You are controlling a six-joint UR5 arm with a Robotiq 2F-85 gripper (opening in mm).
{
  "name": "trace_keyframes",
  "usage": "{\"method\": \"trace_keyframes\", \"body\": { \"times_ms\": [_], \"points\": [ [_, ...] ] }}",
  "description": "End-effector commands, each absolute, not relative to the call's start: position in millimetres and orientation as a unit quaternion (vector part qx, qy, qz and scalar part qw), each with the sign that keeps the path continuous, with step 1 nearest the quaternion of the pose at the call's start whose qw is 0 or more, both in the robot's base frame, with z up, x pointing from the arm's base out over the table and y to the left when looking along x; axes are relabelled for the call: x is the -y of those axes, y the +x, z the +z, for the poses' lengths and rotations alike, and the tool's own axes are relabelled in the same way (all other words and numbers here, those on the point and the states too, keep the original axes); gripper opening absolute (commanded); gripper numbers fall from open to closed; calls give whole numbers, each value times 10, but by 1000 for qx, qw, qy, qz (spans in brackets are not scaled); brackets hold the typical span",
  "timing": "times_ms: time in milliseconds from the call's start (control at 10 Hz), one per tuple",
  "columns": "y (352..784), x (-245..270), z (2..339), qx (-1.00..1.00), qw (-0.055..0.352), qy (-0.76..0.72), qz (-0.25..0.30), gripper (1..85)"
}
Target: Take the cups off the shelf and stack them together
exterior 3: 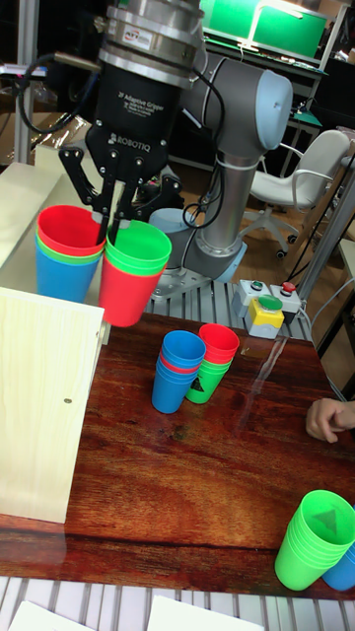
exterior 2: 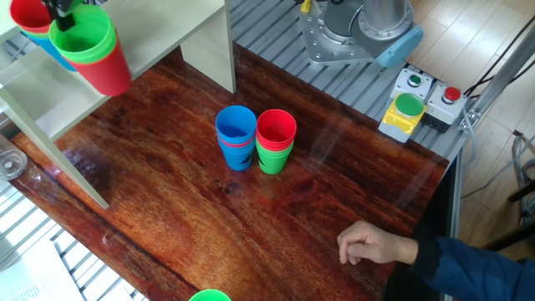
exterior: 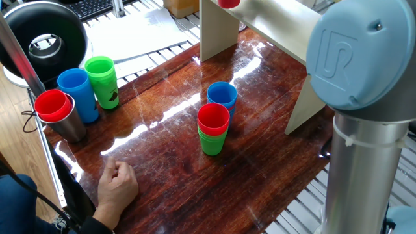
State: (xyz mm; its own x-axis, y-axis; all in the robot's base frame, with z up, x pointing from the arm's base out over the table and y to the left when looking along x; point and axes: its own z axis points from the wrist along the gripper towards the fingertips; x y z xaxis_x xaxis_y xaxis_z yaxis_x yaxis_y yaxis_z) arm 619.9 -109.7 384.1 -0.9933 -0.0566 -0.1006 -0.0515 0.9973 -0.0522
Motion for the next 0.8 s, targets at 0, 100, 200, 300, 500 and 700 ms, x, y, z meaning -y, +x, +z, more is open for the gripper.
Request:
{"method": "trace_keyframes", "body": {
  "times_ms": [0, 100, 200, 300, 500, 700],
  "points": [
    [5964, 781, 3933, -1000, 15, 21, 15, 17],
    [5886, 618, 3997, -999, 8, 40, 25, 17],
    [5831, 470, 4038, -998, 4, 57, 35, 17],
    [5795, 357, 4052, -997, 5, 70, 40, 17],
    [5766, 173, 4029, -994, 11, 97, 55, 17],
    [5770, -96, 3970, -988, 13, 120, 91, 17]
  ]
}}
